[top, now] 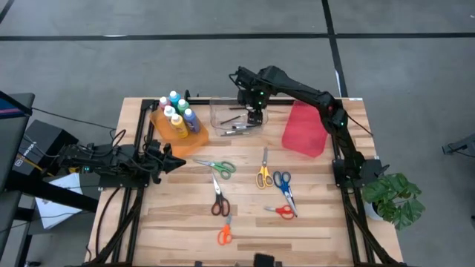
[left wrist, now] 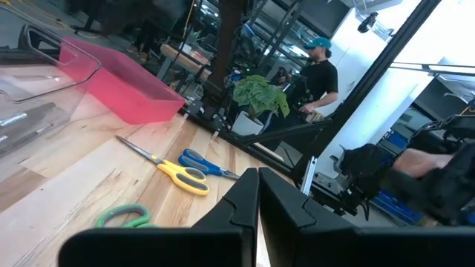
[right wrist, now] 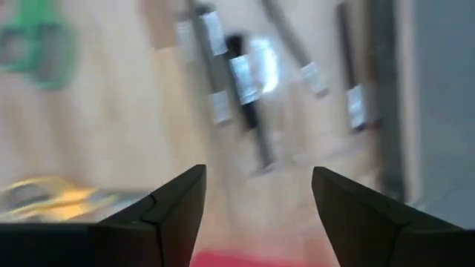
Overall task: Pick & Place Paint Supplies
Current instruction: Put the brush into the transparent container
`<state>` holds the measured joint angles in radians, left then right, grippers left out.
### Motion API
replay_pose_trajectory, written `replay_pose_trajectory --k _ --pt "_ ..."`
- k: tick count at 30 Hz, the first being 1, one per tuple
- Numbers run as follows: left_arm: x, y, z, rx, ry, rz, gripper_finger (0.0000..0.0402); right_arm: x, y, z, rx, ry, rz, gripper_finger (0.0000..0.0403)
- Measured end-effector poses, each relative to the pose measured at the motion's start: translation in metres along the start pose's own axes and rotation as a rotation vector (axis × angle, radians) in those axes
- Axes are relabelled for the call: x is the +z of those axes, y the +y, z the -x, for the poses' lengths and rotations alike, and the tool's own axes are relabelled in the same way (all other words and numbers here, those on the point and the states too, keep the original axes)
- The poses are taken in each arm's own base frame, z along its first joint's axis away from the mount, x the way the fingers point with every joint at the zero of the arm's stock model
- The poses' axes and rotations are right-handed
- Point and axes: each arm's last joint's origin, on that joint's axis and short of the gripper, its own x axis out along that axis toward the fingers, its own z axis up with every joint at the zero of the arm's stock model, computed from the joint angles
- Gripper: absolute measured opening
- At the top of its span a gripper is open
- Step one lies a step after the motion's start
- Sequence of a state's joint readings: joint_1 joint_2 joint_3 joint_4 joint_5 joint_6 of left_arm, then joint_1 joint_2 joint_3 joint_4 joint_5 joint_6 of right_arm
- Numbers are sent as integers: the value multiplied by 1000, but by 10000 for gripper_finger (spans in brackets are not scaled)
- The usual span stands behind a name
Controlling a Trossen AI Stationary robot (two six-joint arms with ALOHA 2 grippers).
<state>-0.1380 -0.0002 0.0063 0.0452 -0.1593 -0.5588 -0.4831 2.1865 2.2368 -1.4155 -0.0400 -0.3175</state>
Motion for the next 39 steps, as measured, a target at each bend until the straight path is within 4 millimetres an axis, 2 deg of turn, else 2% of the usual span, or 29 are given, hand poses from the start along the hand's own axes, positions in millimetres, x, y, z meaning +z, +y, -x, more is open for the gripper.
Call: replay_pose_trajectory --k 6,8,12,15,18,23,27,33,39 --pt "0 0 0 0 0 0 6 -15 34 30 137 61 -104 233" --pt "0 0 0 0 0 0 6 -29 51 46 169 58 -127 229" --pt "0 0 0 0 0 0 6 -66 94 75 138 60 -188 223" --pt "0 0 0 0 0 0 6 -97 130 85 76 29 -263 222" --pt "0 0 0 0 0 0 6 -132 165 85 64 11 -366 222" --pt "0 0 0 0 0 0 6 -176 207 58 63 54 -572 222" --pt "0 0 0 0 0 0 6 -196 227 19 9 145 -655 222" --pt "0 0 0 0 0 0 6 -203 236 -45 -80 230 -714 222" --pt "0 0 0 0 0 0 6 -206 247 -90 4 246 -712 219"
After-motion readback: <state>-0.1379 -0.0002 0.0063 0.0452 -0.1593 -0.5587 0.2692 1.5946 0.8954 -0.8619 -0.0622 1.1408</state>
